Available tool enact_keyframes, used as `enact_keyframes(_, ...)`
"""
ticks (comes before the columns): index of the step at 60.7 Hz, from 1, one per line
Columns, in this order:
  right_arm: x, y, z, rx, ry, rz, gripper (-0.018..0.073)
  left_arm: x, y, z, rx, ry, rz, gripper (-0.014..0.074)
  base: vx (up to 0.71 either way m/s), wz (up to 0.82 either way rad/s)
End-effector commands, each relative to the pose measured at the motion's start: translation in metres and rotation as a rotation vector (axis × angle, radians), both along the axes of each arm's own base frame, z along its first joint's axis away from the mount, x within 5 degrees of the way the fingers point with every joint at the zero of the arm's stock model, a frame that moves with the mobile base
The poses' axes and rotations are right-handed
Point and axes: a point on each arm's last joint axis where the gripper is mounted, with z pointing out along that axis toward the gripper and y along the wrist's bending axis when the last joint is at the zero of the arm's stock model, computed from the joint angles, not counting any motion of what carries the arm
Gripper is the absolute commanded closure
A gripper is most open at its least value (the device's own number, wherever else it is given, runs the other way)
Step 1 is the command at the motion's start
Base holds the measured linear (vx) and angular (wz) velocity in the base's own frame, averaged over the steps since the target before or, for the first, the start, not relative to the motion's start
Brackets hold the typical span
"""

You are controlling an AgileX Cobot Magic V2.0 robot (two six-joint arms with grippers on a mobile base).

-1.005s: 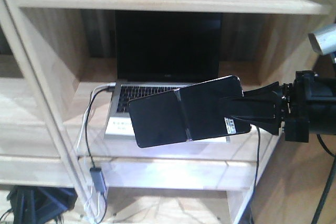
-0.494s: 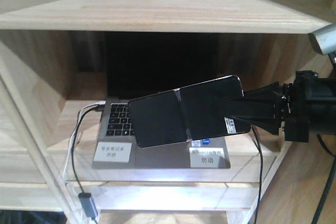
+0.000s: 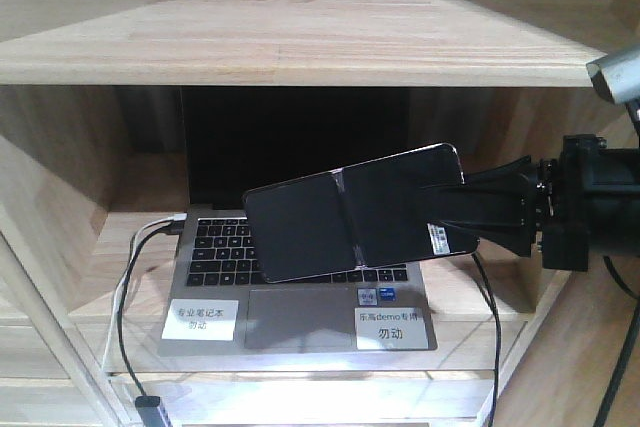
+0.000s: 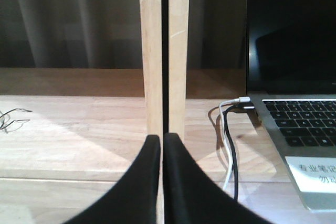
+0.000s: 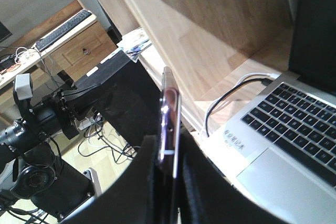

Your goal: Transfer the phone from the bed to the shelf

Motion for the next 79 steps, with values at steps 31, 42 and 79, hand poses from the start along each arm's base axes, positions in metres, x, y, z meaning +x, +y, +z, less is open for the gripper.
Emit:
enact_keyframes(31, -0.0077, 0.0038, 0.0207, 0.113, -0.047, 0.057, 0.0564, 0.0005, 0.0006, 0.006, -0.008, -0.077, 0.006, 0.0596, 0.01, 0.0)
enact_keyframes(42, -0.0077, 0.0038, 0.0207, 0.113, -0.047, 0.057, 0.0564, 0.0005, 0.0006, 0.006, -0.008, -0.077, 0.006, 0.0596, 0.0, 0.0)
enact_keyframes(79, -0.0067, 0.0036, 0.021, 0.116, -0.049, 0.046, 0.0564, 0.0005, 0.0006, 0.006, -0.008, -0.077, 0.006, 0.0596, 0.0, 0.0)
